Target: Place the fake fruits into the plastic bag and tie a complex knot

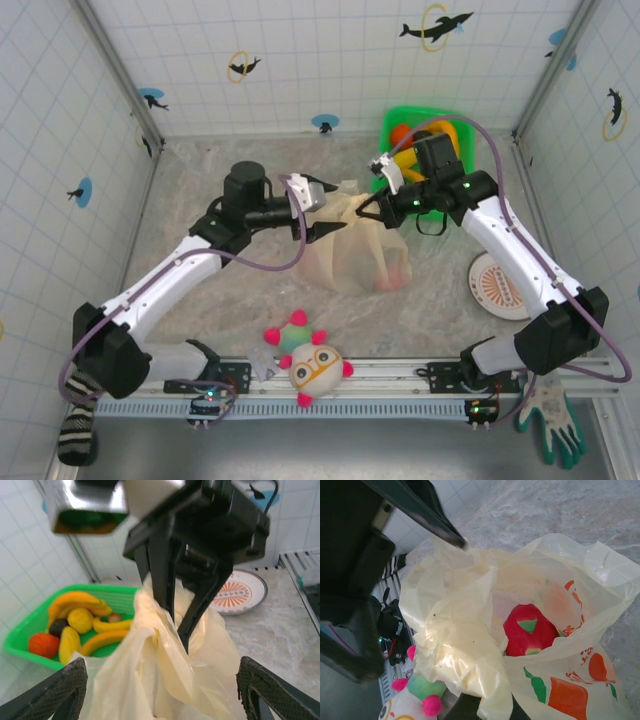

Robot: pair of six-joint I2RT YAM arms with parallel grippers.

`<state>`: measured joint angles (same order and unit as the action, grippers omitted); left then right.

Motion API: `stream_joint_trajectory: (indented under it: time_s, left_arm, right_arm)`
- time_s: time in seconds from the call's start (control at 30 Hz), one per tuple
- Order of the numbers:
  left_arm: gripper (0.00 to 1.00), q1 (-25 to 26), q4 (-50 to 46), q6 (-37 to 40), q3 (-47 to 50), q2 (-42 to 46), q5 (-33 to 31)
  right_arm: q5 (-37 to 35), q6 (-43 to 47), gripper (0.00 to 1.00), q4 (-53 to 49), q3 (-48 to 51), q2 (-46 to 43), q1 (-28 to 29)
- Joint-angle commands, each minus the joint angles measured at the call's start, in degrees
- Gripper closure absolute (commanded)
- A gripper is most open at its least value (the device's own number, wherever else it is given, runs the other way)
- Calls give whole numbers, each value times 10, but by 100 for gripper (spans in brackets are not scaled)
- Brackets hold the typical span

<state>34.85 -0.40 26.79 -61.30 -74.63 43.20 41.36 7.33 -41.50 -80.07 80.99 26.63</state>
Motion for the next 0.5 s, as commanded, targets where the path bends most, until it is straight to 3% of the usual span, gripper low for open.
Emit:
stream_joint_trajectory:
  time_s: [0.0, 0.13, 0.37, 0.47]
  left_arm:
    - [20, 3, -27, 10, -25, -19, -13]
    - [26, 3, -35, 14, -38, -39, -24]
    - [51, 4, -46, 19, -56, -60, -13]
    - [54, 3, -57, 25, -58, -64, -10]
  right_arm:
    - [-1, 6, 94, 17, -18, -9, 4]
    - [1, 15, 94, 13, -18, -9, 5]
    - [-3, 61, 92, -11, -21, -15, 6]
    - [4, 77, 91, -7, -15, -26, 6]
